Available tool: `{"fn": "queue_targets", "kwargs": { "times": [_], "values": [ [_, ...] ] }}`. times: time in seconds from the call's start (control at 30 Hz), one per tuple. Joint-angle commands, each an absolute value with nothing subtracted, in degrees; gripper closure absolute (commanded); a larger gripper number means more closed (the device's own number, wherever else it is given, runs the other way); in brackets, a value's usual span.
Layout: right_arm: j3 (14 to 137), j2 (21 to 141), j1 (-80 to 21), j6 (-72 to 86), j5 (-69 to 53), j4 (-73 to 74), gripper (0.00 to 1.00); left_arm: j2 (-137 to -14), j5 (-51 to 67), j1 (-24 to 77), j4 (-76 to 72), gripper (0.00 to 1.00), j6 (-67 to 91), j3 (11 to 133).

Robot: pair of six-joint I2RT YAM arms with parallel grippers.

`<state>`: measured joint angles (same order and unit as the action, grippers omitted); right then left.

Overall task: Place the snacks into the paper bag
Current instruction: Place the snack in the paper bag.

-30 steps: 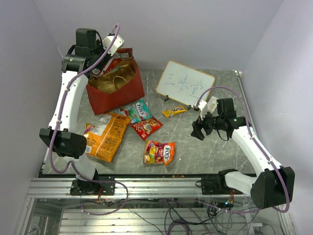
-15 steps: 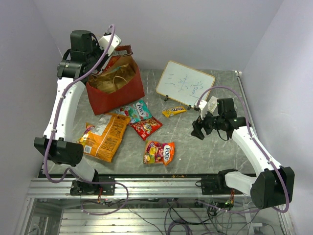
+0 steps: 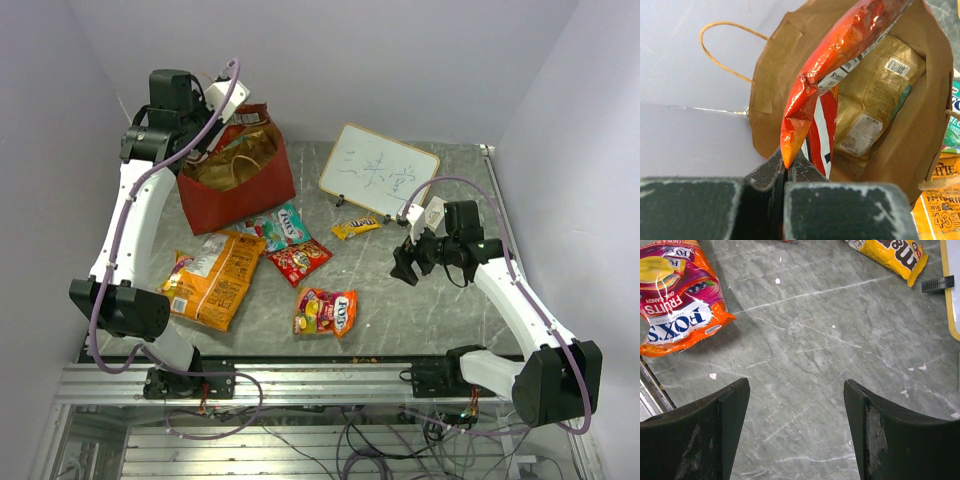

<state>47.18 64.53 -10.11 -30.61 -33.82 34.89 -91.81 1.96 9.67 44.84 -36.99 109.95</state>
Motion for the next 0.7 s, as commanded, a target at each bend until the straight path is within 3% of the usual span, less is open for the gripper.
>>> {"fn": "queue_targets", "kwargs": {
  "times": [0.0, 0.67],
  "values": [
    [46.21, 64.23, -9.64, -30.50, -33.93, 33.90, 0.24, -89.25, 0.26, 9.14, 43.86, 0.93, -38.51, 108.25],
    [45.22, 64.07, -9.58, -30.59, -33.66, 33.99, 0.24, -98.99, 7.78, 9.14, 53.26, 0.93, -38.77, 110.39]
  ]
}}
